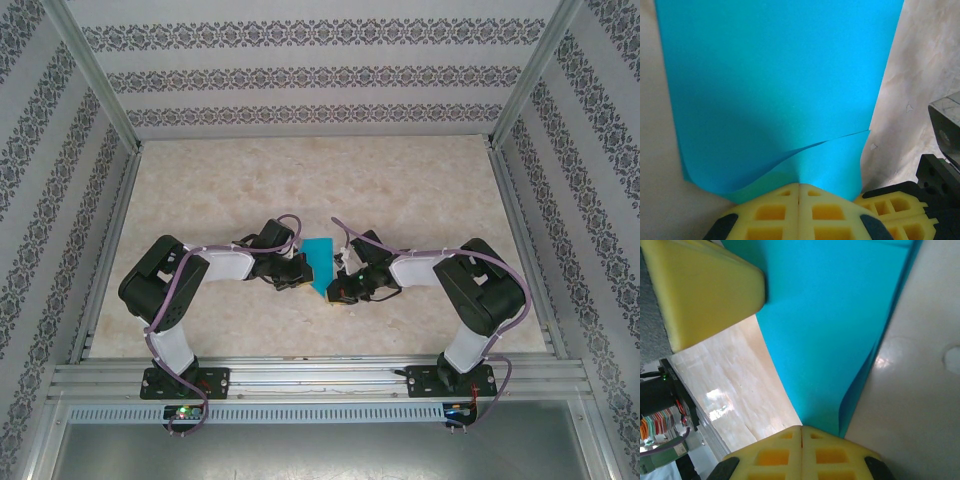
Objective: Fold a paper plane with a square sheet of paper (fold left side to right side)
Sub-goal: Third fold the triangle at the center of the table.
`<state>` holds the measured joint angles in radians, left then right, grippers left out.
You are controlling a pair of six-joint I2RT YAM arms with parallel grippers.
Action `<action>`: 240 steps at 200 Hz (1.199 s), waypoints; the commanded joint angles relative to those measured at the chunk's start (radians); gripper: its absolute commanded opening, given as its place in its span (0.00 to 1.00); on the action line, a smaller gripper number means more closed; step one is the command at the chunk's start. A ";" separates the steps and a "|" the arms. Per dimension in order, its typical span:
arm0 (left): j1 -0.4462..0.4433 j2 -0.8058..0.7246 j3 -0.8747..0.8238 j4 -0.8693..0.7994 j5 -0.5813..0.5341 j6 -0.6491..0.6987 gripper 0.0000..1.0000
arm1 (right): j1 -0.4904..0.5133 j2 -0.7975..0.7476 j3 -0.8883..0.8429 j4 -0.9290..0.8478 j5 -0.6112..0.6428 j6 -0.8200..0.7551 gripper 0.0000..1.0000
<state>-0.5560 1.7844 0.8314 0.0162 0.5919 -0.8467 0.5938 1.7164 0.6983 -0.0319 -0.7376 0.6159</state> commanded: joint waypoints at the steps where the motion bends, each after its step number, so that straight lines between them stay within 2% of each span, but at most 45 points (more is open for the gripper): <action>1: 0.002 0.061 -0.019 -0.073 -0.082 -0.011 0.03 | 0.014 -0.013 -0.027 -0.111 0.016 -0.028 0.04; 61: 0.002 0.059 -0.016 -0.075 -0.078 -0.012 0.03 | 0.005 -0.138 -0.027 -0.188 -0.021 -0.044 0.04; 85: 0.002 0.058 -0.015 -0.073 -0.078 -0.011 0.03 | -0.014 -0.178 -0.013 -0.159 -0.059 -0.030 0.04; 146: 0.001 0.057 -0.014 -0.068 -0.075 -0.014 0.03 | 0.013 -0.046 0.093 -0.062 0.021 0.008 0.00; 240: 0.002 0.054 -0.008 -0.068 -0.066 -0.017 0.03 | 0.024 0.041 0.088 -0.104 0.096 -0.005 0.00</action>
<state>-0.5560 1.7874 0.8352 0.0154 0.5961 -0.8467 0.6113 1.7420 0.7918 -0.1055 -0.6815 0.6220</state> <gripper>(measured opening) 0.046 0.043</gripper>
